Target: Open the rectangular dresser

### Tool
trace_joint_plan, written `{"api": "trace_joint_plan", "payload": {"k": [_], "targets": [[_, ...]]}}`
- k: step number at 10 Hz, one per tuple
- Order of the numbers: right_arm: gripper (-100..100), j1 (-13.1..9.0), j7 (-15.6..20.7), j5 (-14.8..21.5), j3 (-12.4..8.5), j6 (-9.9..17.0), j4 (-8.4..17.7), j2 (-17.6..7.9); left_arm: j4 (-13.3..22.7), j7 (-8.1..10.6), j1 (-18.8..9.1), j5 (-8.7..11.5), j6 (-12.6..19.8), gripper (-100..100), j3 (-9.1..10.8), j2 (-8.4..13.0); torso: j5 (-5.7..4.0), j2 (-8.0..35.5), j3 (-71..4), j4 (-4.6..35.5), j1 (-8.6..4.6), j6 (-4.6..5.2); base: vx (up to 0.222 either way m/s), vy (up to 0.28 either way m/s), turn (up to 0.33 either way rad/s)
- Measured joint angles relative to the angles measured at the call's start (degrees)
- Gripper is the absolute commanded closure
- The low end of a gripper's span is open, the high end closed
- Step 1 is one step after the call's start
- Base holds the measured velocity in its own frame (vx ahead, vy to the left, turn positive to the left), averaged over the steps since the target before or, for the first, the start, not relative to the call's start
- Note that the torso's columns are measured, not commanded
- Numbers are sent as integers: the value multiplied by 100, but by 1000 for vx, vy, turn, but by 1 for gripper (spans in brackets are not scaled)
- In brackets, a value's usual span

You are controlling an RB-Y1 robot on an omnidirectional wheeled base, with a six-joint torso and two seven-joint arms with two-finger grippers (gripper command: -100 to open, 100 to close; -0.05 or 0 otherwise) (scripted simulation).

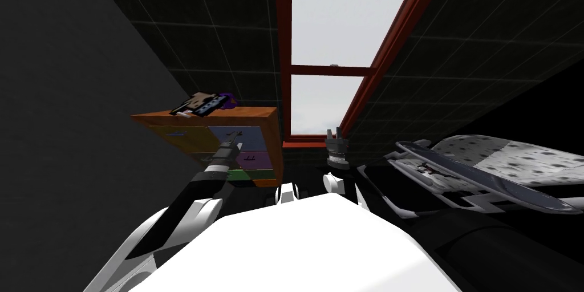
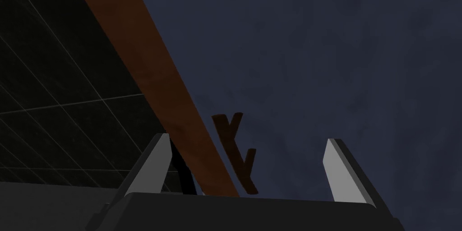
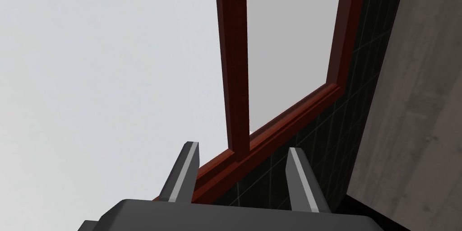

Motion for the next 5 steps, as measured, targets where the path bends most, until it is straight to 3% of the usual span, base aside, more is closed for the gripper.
{"api": "trace_joint_plan", "payload": {"k": [2,3,5], "targets": [[0,1,0,0,0,0,0,0,-193,19,78,9,124,-100,17,19,-1,-16,-12,-6,-7,1,95,1,0],[0,0,0,0,0,0,0,0,-203,21,81,10,135,100,18,21,-2,13,5,1,-9,1,-69,18,7],[0,-3,0,0,1,1,1,0,-67,-1,-45,-12,-25,100,11,-20,23,32,35,-25,3,6,-130,-1,4]]}}
